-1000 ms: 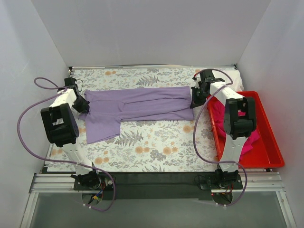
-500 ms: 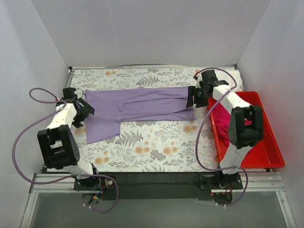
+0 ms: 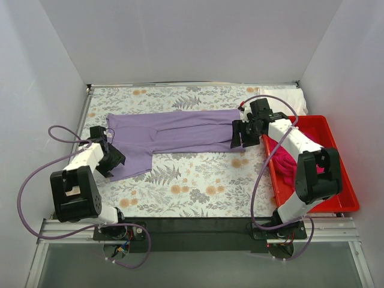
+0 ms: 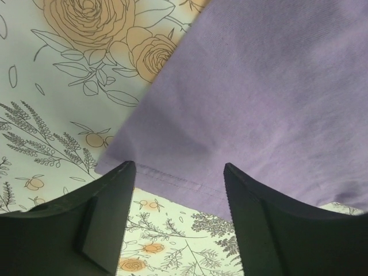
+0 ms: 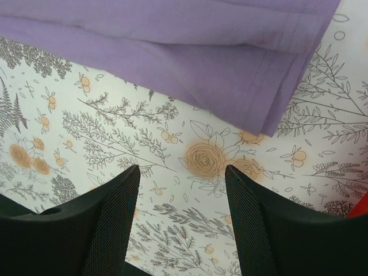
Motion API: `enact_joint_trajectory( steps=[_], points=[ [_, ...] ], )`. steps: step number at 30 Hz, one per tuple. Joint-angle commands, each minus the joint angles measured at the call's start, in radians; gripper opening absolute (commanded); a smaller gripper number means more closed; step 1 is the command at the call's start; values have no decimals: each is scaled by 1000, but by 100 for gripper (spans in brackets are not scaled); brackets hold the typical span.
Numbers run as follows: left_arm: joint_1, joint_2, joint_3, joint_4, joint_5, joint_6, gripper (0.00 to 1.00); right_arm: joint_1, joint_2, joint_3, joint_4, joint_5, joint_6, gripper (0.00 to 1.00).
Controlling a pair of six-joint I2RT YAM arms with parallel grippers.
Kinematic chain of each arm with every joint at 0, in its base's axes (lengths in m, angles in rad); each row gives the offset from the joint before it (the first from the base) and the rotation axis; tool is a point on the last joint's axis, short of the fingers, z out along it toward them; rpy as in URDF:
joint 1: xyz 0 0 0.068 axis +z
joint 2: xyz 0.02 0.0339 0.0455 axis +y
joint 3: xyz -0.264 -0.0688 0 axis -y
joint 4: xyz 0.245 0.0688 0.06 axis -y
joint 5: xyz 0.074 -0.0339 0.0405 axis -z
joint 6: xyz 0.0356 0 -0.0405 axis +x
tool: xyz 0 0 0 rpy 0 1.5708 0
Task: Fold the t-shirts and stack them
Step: Fold the tshirt
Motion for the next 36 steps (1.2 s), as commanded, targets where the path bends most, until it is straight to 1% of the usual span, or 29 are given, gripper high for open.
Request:
enact_joint_trajectory(
  steps=[1,4,7,8,10,11,12,15,18,20,22,25,29,32,36],
  points=[
    [-10,10,-26,27,-21,-18,56,4,-51,-14,3,-12,-4,57],
    [-18,24,-51,41,-7,-29,50,4,-61,-30,3,-5,-4,57],
    [-25,34,-53,46,2,-27,32,2,-64,-42,3,-5,-7,57],
    [-28,35,-53,46,2,-26,21,4,-66,-45,5,-5,-6,57],
    [-30,35,-45,47,1,-17,13,4,-68,-43,3,-5,-6,57],
    [-30,32,-40,49,-2,-15,3,2,-69,-45,3,-5,-7,57],
    [-30,32,-31,46,-2,-11,0,4,-71,-43,2,-5,-9,57],
    [-30,29,36,26,15,-4,0,4,-72,-42,3,-10,-10,57],
    [-31,37,191,3,41,-10,0,4,-83,-51,0,-12,-12,57],
    [-37,49,254,-2,76,-15,0,4,-89,-56,-1,-8,-12,57],
    [-48,84,341,-4,96,-24,0,4,-101,-66,0,-1,-12,57],
    [-60,148,429,4,171,-37,0,2,-123,-82,0,15,-12,57],
    [-68,231,522,27,211,-46,0,4,-138,-99,0,27,-12,57],
    [-74,283,597,39,211,-47,0,4,-152,-117,-1,31,-13,57],
    [-74,331,653,75,231,-73,0,4,-169,-135,-1,31,-10,57]
  ],
)
